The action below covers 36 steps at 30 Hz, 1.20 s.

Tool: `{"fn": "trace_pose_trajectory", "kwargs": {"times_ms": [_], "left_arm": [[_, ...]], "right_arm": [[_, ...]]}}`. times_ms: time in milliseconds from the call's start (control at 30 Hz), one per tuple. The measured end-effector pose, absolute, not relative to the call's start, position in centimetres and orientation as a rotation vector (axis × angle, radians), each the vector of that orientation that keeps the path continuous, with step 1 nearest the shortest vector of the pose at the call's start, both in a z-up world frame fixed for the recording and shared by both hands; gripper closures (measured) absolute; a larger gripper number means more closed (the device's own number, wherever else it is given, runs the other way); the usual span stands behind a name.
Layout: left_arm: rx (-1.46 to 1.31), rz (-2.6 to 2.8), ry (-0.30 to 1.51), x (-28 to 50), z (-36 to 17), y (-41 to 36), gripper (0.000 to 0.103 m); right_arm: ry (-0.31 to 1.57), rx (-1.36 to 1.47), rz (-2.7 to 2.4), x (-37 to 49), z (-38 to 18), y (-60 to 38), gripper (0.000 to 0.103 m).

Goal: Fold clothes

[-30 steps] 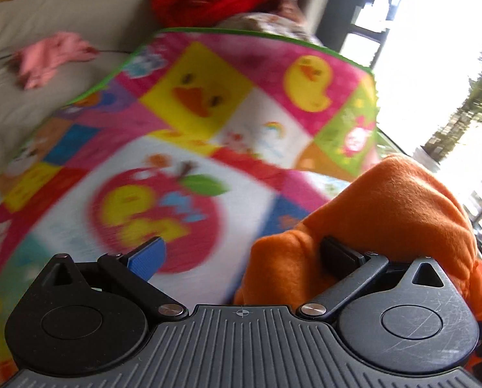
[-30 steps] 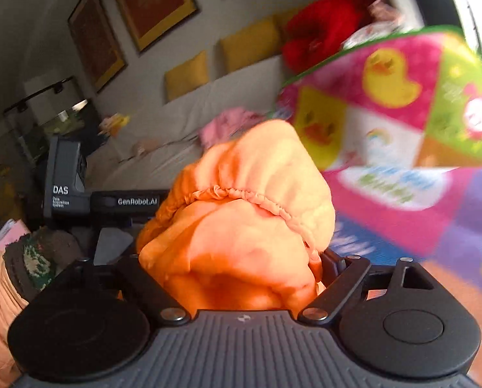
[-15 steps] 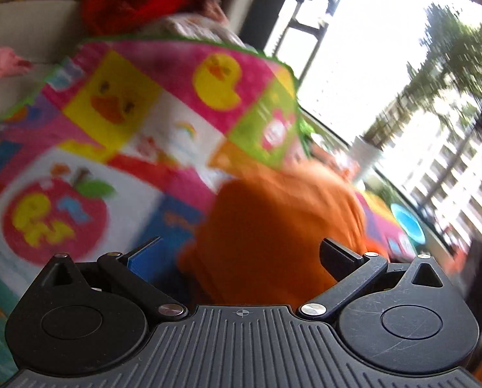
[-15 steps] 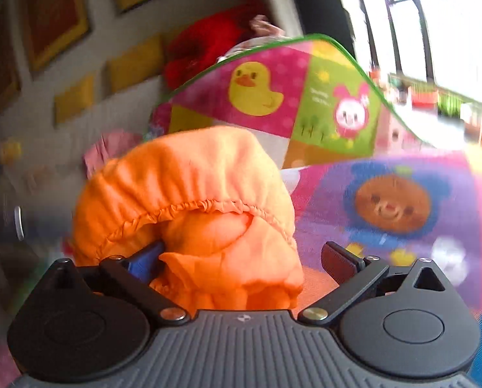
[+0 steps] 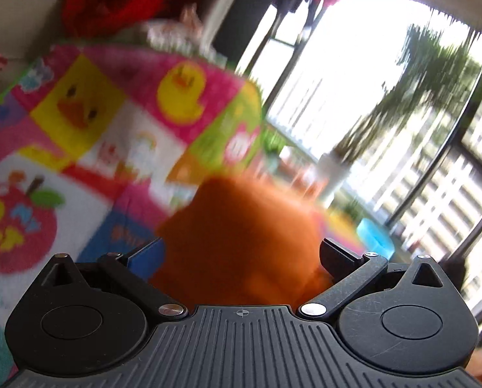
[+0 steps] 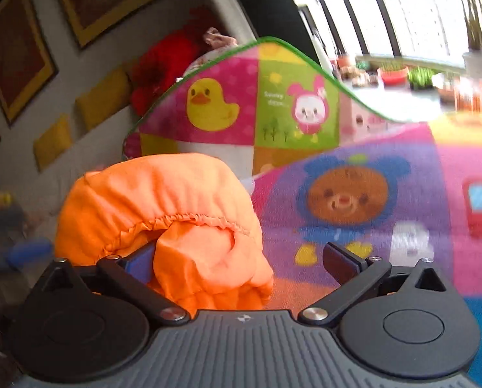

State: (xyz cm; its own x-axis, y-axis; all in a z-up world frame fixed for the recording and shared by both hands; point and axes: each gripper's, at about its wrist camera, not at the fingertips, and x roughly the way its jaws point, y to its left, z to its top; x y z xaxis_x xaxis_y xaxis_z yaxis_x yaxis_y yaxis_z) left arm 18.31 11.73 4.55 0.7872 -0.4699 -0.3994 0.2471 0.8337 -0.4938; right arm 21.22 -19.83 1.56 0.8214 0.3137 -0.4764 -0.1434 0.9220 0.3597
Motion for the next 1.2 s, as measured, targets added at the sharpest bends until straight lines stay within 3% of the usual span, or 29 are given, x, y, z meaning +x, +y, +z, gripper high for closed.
{"fn": "trace_pose_trajectory", "kwargs": {"times_ms": [100, 300, 633, 867, 1200], "left_arm": [[-0.494, -0.409, 0.463, 17.9, 6.1, 12.6, 0.0], [-0.622, -0.474, 0.457, 19.5, 5.9, 12.7, 0.0], [-0.845, -0.604, 0.518, 23.5, 4.0, 12.1, 0.0], [-0.649, -0.375, 0.295, 19.3, 9.4, 15.8, 0.0], [-0.327, -0.244, 0.587, 21.7, 1.5, 10.5, 0.0]], "right_arm": [[0.504, 0.245, 0.175, 21.0, 2.0, -19.6, 0.001], [0.582, 0.441, 0.123, 22.2, 0.8, -23.3, 0.001], [0.527, 0.069, 0.234, 20.3, 2.3, -19.4, 0.001], [0.525, -0.079, 0.374, 19.6, 1.8, -15.0, 0.001], [0.481, -0.101, 0.39, 18.5, 3.5, -15.0, 0.001]]}}
